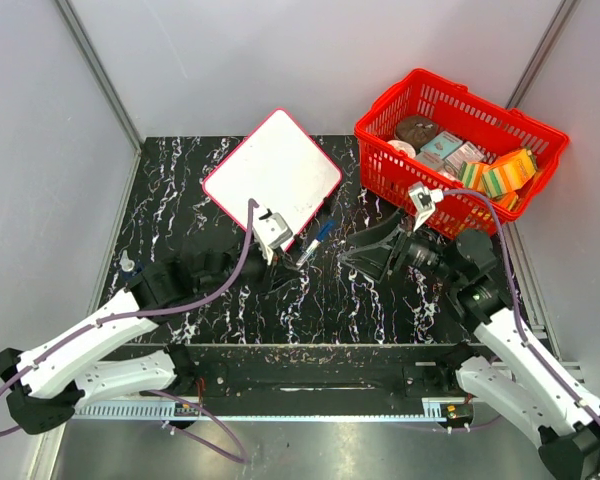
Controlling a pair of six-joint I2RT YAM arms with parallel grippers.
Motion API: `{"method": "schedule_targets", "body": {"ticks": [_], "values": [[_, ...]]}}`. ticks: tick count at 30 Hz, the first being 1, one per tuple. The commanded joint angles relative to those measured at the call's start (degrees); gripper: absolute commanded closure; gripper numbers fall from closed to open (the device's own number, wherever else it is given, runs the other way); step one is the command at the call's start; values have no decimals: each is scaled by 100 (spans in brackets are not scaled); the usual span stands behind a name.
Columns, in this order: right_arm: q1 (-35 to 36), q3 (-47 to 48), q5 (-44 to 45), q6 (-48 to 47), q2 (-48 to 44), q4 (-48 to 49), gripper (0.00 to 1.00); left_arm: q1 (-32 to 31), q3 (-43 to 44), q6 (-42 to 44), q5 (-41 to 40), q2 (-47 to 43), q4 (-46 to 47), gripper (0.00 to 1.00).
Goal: Write a sentence on the whiteboard
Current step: Pass from the left arm to the right
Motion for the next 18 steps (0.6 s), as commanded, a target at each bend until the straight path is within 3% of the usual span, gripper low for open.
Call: {"method": "schedule_targets", "body": {"ticks": [1, 5, 10, 14, 18], "values": [[25, 118, -1199, 668, 442, 1542, 2, 9, 300, 277, 592, -66, -204, 100], [86, 48, -1288, 1056, 741, 2455, 6, 9, 327, 347, 672, 4, -257, 100], [350, 170, -1297, 881, 1005, 2449, 11, 9, 371, 382, 777, 4, -257, 100], [517, 233, -1367, 880, 1321, 2536, 29, 9, 380, 417, 839, 31, -257, 100], [579, 215, -1359, 898, 1357, 2625, 35, 9, 371, 417, 856, 31, -266, 100]]}}
